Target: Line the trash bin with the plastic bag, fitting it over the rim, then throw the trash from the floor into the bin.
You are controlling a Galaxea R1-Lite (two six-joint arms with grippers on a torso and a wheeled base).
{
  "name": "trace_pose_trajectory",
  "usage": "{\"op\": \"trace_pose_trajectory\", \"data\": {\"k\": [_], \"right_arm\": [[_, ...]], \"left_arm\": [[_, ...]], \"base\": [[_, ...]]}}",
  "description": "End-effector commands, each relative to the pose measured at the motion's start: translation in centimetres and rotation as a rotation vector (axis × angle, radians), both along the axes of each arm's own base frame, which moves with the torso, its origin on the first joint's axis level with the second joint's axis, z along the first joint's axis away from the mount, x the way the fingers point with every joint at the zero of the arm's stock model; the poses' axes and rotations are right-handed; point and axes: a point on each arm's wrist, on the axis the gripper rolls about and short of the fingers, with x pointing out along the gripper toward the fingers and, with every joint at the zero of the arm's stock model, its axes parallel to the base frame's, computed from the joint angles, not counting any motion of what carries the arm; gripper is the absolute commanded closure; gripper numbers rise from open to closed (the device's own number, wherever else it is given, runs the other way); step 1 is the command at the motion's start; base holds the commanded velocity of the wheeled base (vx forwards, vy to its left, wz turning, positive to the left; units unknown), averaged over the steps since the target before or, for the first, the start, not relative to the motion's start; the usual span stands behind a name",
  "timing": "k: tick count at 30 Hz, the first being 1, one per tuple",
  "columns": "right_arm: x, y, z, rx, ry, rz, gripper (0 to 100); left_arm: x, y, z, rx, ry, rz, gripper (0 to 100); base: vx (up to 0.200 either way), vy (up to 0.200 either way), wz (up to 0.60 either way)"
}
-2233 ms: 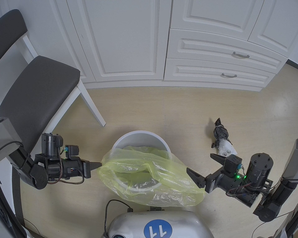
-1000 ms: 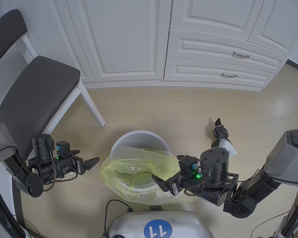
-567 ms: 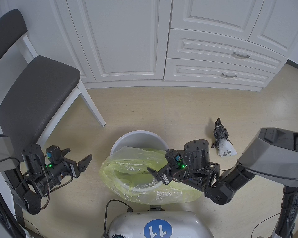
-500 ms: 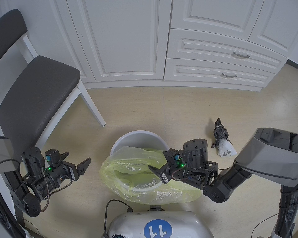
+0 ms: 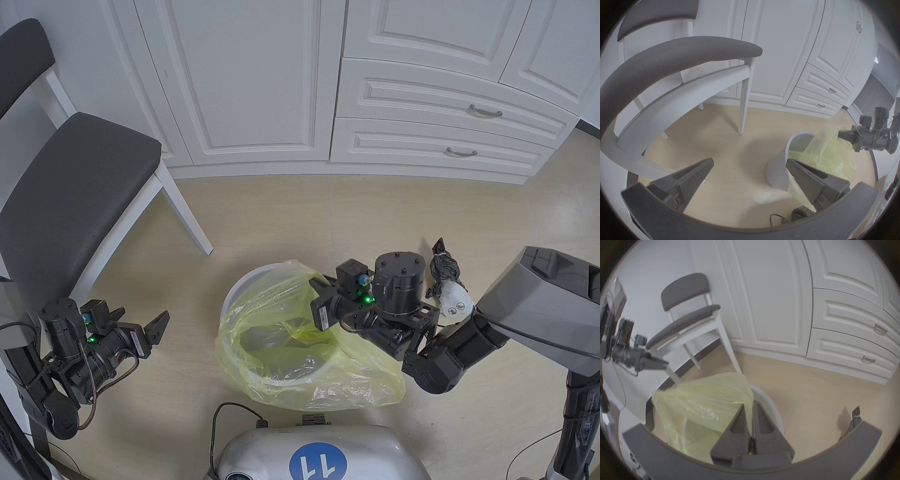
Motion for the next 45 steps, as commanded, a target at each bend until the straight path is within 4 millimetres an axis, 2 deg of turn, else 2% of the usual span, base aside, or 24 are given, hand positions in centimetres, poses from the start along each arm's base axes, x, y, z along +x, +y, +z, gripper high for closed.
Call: {"op": "trace_pose_trajectory", "data": {"k": [1, 4, 5, 10, 13, 14, 22, 25, 26, 29, 30, 35, 38, 39, 40, 43, 45], "right_arm": [[2.9, 2.7, 0.3, 0.157, -0.038, -0.059, 100], [3.0, 2.8, 0.2, 0.161, -0.038, -0.061, 100], [5.9, 4.5, -0.9, 0.254, -0.064, -0.122, 100], [8.4, 4.8, -2.2, 0.291, -0.102, -0.155, 100], [8.8, 4.9, -1.9, 0.312, -0.116, -0.155, 100], [8.9, 4.8, -1.7, 0.322, -0.119, -0.157, 0], [8.0, 4.0, 1.3, 0.402, -0.115, -0.153, 0], [6.2, 2.2, 2.5, 0.357, -0.073, -0.146, 0], [5.3, 1.1, 3.1, 0.336, -0.053, -0.128, 0], [4.9, 0.6, 3.5, 0.329, -0.044, -0.109, 0], [2.8, -2.2, 5.7, 0.304, -0.015, -0.034, 0], [0.4, -6.0, 9.0, 0.290, 0.023, -0.035, 0], [-0.2, -6.9, 9.5, 0.295, 0.034, -0.048, 0], [-0.7, -7.4, 9.6, 0.315, 0.050, -0.062, 0], [-0.9, -7.5, 9.7, 0.317, 0.052, -0.067, 0], [-2.0, -8.0, 8.7, 0.301, 0.080, -0.111, 0], [-2.2, -8.0, 8.5, 0.296, 0.082, -0.158, 0]], "left_arm": [[-0.2, 0.0, 0.6, -0.026, -0.023, 0.011, 0], [-0.2, -0.1, 0.6, -0.026, -0.023, 0.009, 0], [-0.3, -0.4, 0.7, -0.037, -0.024, -0.004, 0], [-0.4, -0.8, 0.6, -0.037, -0.020, -0.022, 0], [-0.5, -1.0, 0.6, -0.036, -0.017, -0.031, 0], [-0.5, -1.1, 0.6, -0.036, -0.016, -0.033, 0], [-1.0, -1.5, 0.3, -0.042, 0.003, -0.052, 0], [-1.2, -1.9, 0.4, -0.045, 0.003, -0.071, 0], [-1.3, -2.0, 0.6, -0.048, -0.005, -0.077, 0], [-1.4, -2.1, 0.6, -0.048, -0.006, -0.082, 0], [-1.5, -2.7, 0.9, -0.058, -0.016, -0.106, 0], [-1.9, -4.3, 1.8, -0.070, -0.057, -0.181, 0], [-2.0, -5.3, 2.1, -0.078, -0.076, -0.224, 0], [-2.1, -6.7, 2.5, -0.086, -0.094, -0.281, 0], [-2.1, -7.0, 2.6, -0.089, -0.101, -0.294, 0], [-1.9, -9.6, 3.2, -0.106, -0.134, -0.382, 0], [-1.6, -10.1, 3.1, -0.106, -0.135, -0.393, 0]], "base": [[0.000, 0.000, 0.00], [0.000, 0.000, 0.00], [0.000, 0.000, 0.00], [0.000, 0.000, 0.00], [0.000, 0.000, 0.00], [0.000, 0.000, 0.00], [0.000, 0.000, 0.00], [0.000, 0.000, 0.00], [0.000, 0.000, 0.00], [0.000, 0.000, 0.00], [0.000, 0.000, 0.00], [0.000, 0.000, 0.00], [0.000, 0.000, 0.00], [0.000, 0.000, 0.00], [0.000, 0.000, 0.00], [0.000, 0.000, 0.00], [0.000, 0.000, 0.00]]}}
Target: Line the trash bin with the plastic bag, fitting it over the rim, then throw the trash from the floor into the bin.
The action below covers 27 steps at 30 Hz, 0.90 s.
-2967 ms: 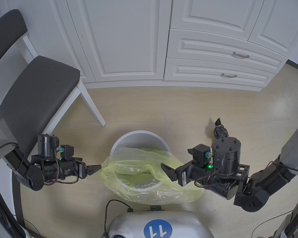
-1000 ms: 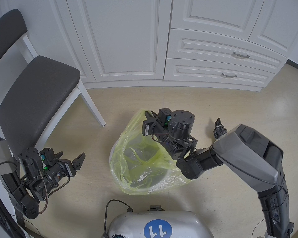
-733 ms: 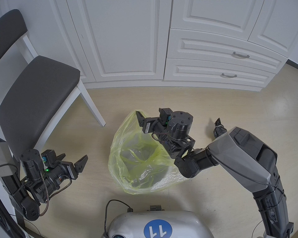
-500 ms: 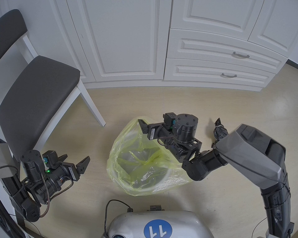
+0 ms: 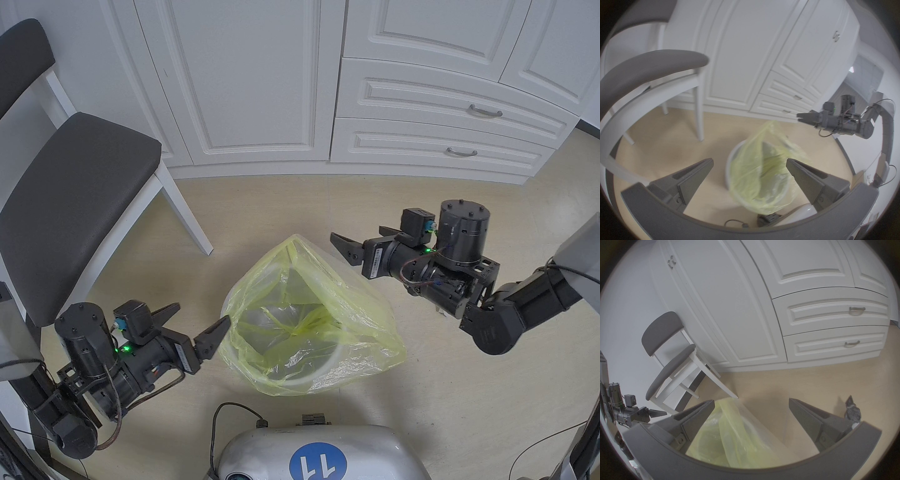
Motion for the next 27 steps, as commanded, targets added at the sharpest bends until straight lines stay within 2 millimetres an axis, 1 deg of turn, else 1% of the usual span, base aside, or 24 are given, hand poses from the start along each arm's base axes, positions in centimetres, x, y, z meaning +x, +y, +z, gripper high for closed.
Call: {"op": "trace_pose_trajectory", "data": {"k": [1, 4, 5, 6, 7, 10, 12, 13, 14, 15, 17, 21, 25, 27], "right_arm": [[-2.5, -1.9, 1.4, 0.011, 0.006, -0.096, 0], [-2.9, -0.8, -0.3, -0.025, 0.055, -0.100, 0], [-2.9, -0.7, -0.4, -0.026, 0.058, -0.098, 0], [-2.8, 0.0, -2.2, -0.056, 0.095, -0.088, 0], [-2.6, 0.3, -3.1, -0.071, 0.113, -0.086, 0], [-2.0, 0.7, -4.7, -0.097, 0.144, -0.098, 0], [-2.0, 0.7, -4.7, -0.097, 0.144, -0.098, 0], [-2.0, 0.8, -5.6, -0.117, 0.167, -0.098, 0], [-2.0, 0.8, -5.6, -0.117, 0.167, -0.098, 0], [-2.0, 0.8, -5.7, -0.122, 0.174, -0.098, 0], [-2.0, 0.7, -6.0, -0.129, 0.183, -0.097, 0], [-2.0, 0.8, -6.6, -0.141, 0.195, -0.097, 0], [-2.0, 0.7, -7.0, -0.150, 0.202, -0.095, 0], [-1.7, 0.9, -7.8, -0.156, 0.213, -0.096, 0]], "left_arm": [[0.4, -3.2, 1.0, -0.029, -0.057, -0.106, 0], [1.2, -3.6, 0.2, -0.006, -0.012, -0.114, 0], [1.3, -3.7, 0.1, -0.004, -0.008, -0.114, 0], [2.4, -4.3, -0.8, 0.018, 0.040, -0.113, 0], [3.0, -4.6, -1.0, 0.023, 0.053, -0.110, 0], [5.1, -5.2, -1.6, 0.034, 0.075, -0.082, 0], [5.2, -5.2, -1.6, 0.034, 0.075, -0.082, 0], [7.2, -5.2, -1.6, 0.038, 0.086, -0.050, 0], [7.2, -5.2, -1.6, 0.038, 0.086, -0.050, 0], [8.5, -4.8, -2.0, 0.050, 0.112, -0.018, 0], [9.8, -4.2, -2.6, 0.050, 0.129, 0.012, 0], [11.6, -2.8, -3.6, 0.037, 0.144, 0.070, 0], [12.9, -1.8, -3.3, 0.024, 0.127, 0.106, 0], [13.2, -1.5, -3.5, 0.019, 0.124, 0.116, 0]], "base": [[0.000, 0.000, 0.00], [0.000, 0.000, 0.00], [0.000, 0.000, 0.00], [0.000, 0.000, 0.00], [0.000, 0.000, 0.00], [0.000, 0.000, 0.00], [0.000, 0.000, 0.00], [0.000, 0.000, 0.00], [0.000, 0.000, 0.00], [0.000, 0.000, 0.00], [0.000, 0.000, 0.00], [0.000, 0.000, 0.00], [0.000, 0.000, 0.00], [0.000, 0.000, 0.00]]}}
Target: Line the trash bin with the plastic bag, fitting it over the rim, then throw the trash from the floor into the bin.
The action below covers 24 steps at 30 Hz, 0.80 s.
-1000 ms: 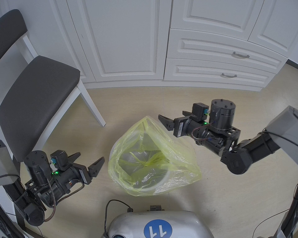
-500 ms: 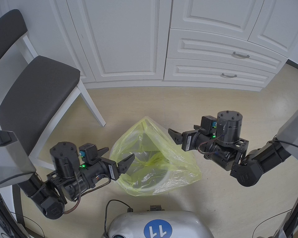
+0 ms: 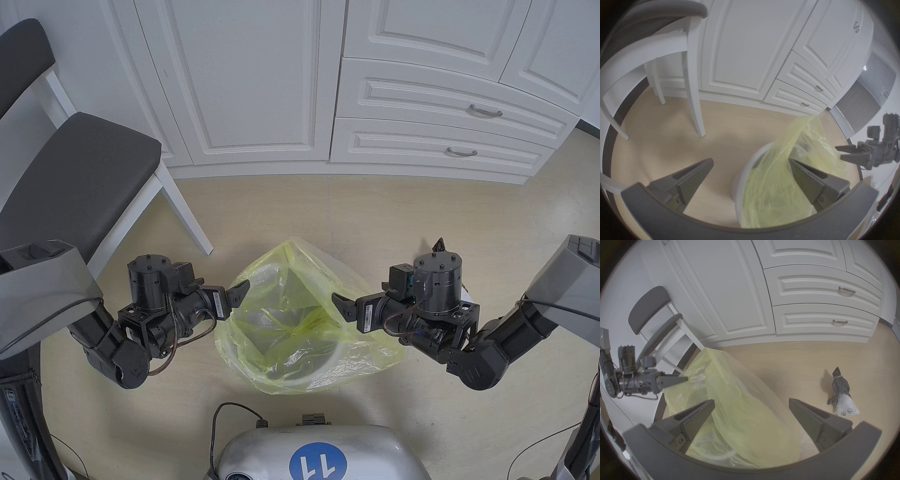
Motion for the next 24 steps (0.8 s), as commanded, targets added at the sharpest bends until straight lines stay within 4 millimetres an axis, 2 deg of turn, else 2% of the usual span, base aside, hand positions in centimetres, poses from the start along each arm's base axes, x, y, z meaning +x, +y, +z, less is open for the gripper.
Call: {"op": "trace_pose_trajectory", "data": {"k": [1, 7, 15, 24], "right_arm": [[0.3, 0.2, -1.6, -0.021, 0.031, 0.000, 0], [1.9, -0.4, -2.4, -0.026, 0.030, -0.042, 0], [4.5, -2.0, -3.1, -0.020, 0.023, -0.112, 0], [6.4, -1.2, -4.6, 0.014, -0.020, -0.139, 0]], "left_arm": [[1.3, 0.9, -1.3, 0.002, 0.020, 0.032, 0], [1.7, 1.5, -1.5, -0.059, 0.041, 0.062, 0], [3.3, 1.7, -1.4, -0.153, 0.033, 0.102, 0], [5.0, 2.2, -3.0, -0.151, 0.044, 0.136, 0]], "base": [[0.000, 0.000, 0.00], [0.000, 0.000, 0.00], [0.000, 0.000, 0.00], [0.000, 0.000, 0.00]]}}
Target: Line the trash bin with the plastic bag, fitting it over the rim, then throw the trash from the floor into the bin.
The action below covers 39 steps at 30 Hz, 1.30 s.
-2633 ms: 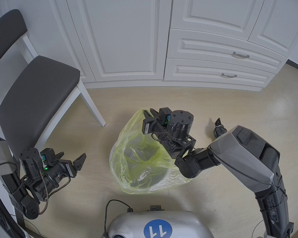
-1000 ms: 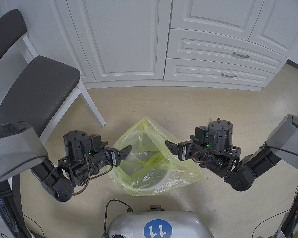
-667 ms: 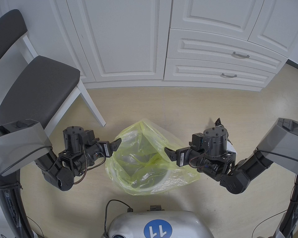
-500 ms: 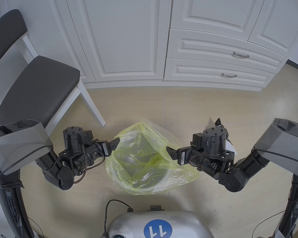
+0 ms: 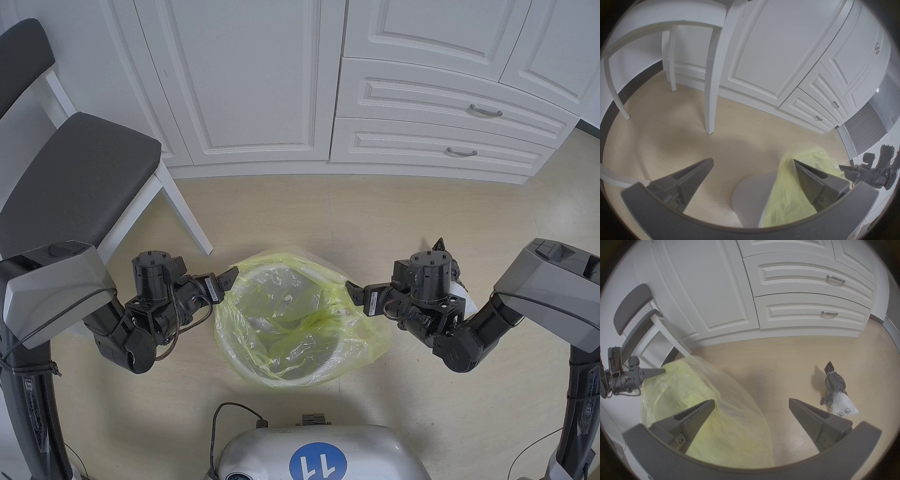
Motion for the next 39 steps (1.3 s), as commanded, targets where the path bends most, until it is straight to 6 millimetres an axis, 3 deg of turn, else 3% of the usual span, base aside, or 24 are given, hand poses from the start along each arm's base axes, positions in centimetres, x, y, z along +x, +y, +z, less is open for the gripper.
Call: {"op": "trace_pose_trajectory", "data": {"k": [1, 9, 13, 24, 32, 39], "right_arm": [[1.0, 0.4, -1.5, 0.007, -0.009, -0.013, 0], [2.2, 1.1, -2.9, 0.056, -0.055, -0.025, 0], [2.4, 0.9, -3.0, 0.053, -0.051, -0.031, 0], [2.5, 0.2, -4.1, 0.034, -0.021, -0.045, 0], [0.5, -0.4, -1.3, 0.035, -0.041, -0.021, 0], [0.3, -0.8, -1.4, -0.007, -0.042, -0.018, 0]], "left_arm": [[0.9, 0.4, -1.3, 0.005, 0.018, 0.020, 0], [1.8, 2.5, -1.7, 0.005, 0.019, 0.075, 0], [1.4, 3.6, -2.1, 0.018, 0.054, 0.094, 0], [0.7, 3.5, -3.1, 0.030, 0.098, 0.079, 0], [-2.2, 4.1, -0.5, 0.008, 0.089, -0.023, 0], [-3.9, 4.3, 0.5, 0.070, 0.070, -0.055, 0]], "base": [[0.000, 0.000, 0.00], [0.000, 0.000, 0.00], [0.000, 0.000, 0.00], [0.000, 0.000, 0.00], [0.000, 0.000, 0.00], [0.000, 0.000, 0.00]]}}
